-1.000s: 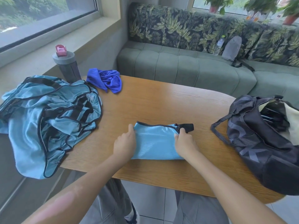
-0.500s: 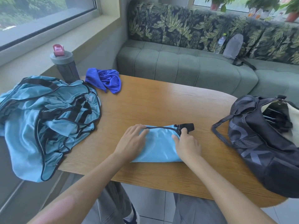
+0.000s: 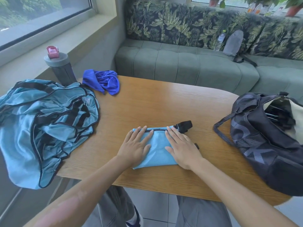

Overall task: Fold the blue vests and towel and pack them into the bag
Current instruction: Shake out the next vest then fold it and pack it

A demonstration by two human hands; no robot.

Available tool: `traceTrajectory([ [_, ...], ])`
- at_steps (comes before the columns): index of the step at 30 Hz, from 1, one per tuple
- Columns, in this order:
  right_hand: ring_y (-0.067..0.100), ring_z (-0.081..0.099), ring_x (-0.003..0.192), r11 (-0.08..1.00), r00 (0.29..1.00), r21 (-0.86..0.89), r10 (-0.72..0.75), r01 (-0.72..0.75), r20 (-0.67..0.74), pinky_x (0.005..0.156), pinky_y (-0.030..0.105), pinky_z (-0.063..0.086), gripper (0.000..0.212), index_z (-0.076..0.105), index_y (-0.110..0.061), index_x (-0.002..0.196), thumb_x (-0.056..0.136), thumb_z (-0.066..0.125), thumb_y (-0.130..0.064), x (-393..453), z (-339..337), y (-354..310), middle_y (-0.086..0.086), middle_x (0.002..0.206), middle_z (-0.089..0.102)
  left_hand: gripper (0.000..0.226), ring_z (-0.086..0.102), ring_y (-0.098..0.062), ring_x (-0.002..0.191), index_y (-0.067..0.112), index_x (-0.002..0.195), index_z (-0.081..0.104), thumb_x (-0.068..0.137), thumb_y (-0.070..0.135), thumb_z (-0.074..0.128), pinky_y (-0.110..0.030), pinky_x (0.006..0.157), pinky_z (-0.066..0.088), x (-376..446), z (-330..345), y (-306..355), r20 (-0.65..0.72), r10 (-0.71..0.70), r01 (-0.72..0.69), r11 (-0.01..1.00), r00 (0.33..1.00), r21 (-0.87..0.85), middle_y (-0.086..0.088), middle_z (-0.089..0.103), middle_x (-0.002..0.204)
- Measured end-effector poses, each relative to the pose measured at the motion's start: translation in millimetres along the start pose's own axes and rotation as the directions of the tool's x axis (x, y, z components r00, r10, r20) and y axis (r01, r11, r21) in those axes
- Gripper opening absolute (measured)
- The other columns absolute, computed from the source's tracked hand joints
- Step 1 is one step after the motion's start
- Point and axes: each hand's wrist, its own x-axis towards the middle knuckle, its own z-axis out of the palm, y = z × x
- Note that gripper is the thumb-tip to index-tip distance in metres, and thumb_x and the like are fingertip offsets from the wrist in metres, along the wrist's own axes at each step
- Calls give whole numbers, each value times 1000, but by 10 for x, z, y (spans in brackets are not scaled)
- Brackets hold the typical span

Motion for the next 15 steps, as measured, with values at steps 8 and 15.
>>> traceTrajectory([
  [8,11,-24,152,968,974,-119,-218,223,54,126,35,-3,64,7,-19,163,104,9,-45,111,-208,259,-1,169,-13,48,48,-26,121,31,152,39,106,45,39,-41,103,40,-73,-359,-28,47,129,-130,991,991,25,-2,44,134],
  [15,20,-33,150,926,941,-167,-335,338,50,124,44,-9,78,12,-39,161,96,43,-8,212,-294,119,0,166,-26,32,60,-23,88,19,123,59,98,38,53,-45,78,53,-369,-277,154,46,220,-207,959,974,-196,2,54,105],
])
